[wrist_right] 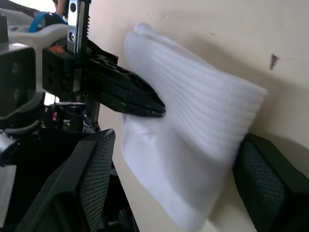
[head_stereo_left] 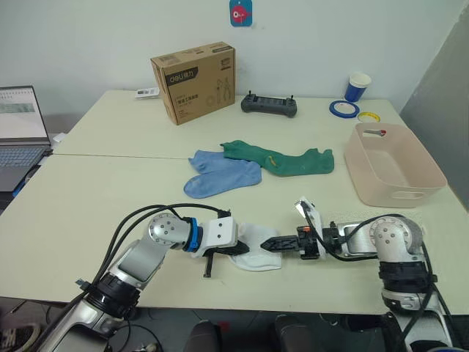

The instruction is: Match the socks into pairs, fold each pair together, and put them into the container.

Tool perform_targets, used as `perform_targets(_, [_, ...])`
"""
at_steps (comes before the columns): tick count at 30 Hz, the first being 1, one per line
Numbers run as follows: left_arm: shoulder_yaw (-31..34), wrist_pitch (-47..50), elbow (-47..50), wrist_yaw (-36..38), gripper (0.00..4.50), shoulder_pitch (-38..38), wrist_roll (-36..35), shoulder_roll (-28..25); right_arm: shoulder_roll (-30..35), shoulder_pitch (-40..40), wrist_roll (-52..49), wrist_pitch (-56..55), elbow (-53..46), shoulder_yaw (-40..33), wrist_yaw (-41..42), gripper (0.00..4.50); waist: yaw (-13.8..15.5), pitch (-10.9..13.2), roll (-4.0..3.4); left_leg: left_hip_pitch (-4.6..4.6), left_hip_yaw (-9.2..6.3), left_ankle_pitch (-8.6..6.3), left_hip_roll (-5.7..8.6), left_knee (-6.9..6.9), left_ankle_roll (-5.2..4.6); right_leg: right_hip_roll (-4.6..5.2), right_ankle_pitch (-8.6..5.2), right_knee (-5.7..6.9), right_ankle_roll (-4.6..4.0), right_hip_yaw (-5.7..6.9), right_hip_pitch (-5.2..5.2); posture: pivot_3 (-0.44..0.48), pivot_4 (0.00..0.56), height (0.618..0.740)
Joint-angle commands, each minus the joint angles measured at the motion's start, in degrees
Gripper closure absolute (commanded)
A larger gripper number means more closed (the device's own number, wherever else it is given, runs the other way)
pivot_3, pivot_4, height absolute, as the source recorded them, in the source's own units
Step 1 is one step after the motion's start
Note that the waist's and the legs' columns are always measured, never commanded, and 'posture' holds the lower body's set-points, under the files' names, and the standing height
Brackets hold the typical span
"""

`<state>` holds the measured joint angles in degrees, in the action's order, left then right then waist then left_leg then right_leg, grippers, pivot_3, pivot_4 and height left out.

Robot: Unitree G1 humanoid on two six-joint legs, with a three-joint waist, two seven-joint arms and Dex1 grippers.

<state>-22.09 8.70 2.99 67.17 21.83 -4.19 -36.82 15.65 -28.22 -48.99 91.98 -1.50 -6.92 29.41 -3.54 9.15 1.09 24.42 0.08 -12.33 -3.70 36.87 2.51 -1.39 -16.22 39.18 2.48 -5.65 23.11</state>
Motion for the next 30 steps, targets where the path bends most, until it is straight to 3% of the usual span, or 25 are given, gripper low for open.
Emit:
perform_targets(1, [-0.8, 2.3, 0.1, 1.0, 4.5, -1.8, 0.6, -1.2, -1.9, -0.7, -1.8, 0.5, 1.6, -1.3, -3.3, 0.69, 0.0, 0.0, 0.0, 0.0, 0.01, 0.0, 0.0, 0.0, 0.0, 0.0, 0.0, 0.0, 0.0, 0.0, 0.0, 0.0, 0.15, 0.74])
perform_targets(2, [-0.7, 2.5, 0.2, 1.0, 4.5, -2.0, 0.5, -1.2, -2.1, -0.6, -1.6, 0.5, 1.6, -1.2, -3.6, 0.69, -0.1, 0.0, 0.0, 0.0, 0.01, 0.0, 0.0, 0.0, 0.0, 0.0, 0.0, 0.0, 0.0, -0.01, 0.0, 0.0, 0.15, 0.74])
perform_targets(5, [-0.1, 2.9, 0.3, 1.1, 4.5, -1.7, 0.3, -1.2, -1.8, 0.5, -1.2, 0.5, 0.8, -0.8, -4.1, 1.32, -0.1, 0.0, -0.01, 0.0, 0.0, 0.0, -0.01, -0.02, 0.0, 0.0, 0.0, 0.0, 0.0, 0.0, 0.01, 0.0, 0.15, 0.74])
perform_targets(14, [1.8, 3.2, -0.1, 1.5, 4.5, -1.3, -1.6, -0.8, -3.1, 1.4, -0.8, 0.4, -0.4, -2.4, -5.6, 4.46, -0.3, 0.0, 0.02, 0.0, 0.0, 0.0, -0.01, -0.08, 0.0, -0.01, 0.0, -0.04, -0.01, -0.01, 0.04, 0.0, 0.15, 0.74])
perform_targets(16, [3.7, 4.3, 0.8, 2.4, 4.5, -1.6, -4.2, -1.0, -3.4, 1.6, -0.3, 0.0, -1.0, -2.7, -5.7, 4.49, -0.6, 0.0, 0.02, -0.02, 0.0, 0.0, -0.01, -0.08, 0.0, -0.01, 0.02, -0.04, -0.03, -0.01, 0.03, 0.0, 0.15, 0.74])
perform_targets(19, [9.2, 9.0, 5.2, 3.7, 3.93, -2.0, -11.5, -1.9, -3.3, 1.2, -0.8, -0.4, -2.3, -4.0, -5.2, 4.5, -1.1, 0.0, 0.01, 0.01, 0.01, 0.0, -0.01, -0.07, 0.0, 0.0, 0.03, -0.03, -0.03, -0.01, 0.06, 0.0, 0.15, 0.74])
perform_targets(24, [18.8, 23.4, 15.8, 2.4, 2.33, -0.2, -25.3, -5.4, 0.8, 1.5, -3.6, -0.4, -8.5, -6.1, -2.8, 4.5, -1.0, 0.1, 0.01, 0.25, -0.05, 0.0, -0.01, -0.07, 0.0, 0.03, 0.01, -0.11, -0.01, 0.08, 0.17, 0.0, 0.15, 0.74])
perform_targets(30, [22.3, 31.7, 18.2, -1.4, 0.42, 6.9, -31.2, -6.5, 3.9, -0.1, -4.2, -4.2, -14.0, -9.5, -2.2, 4.5, -1.1, 0.1, 0.03, 0.31, -0.02, 0.0, 0.02, -0.06, 0.0, 0.09, -0.02, -0.18, 0.05, 0.11, 0.18, 0.0, 0.15, 0.74])
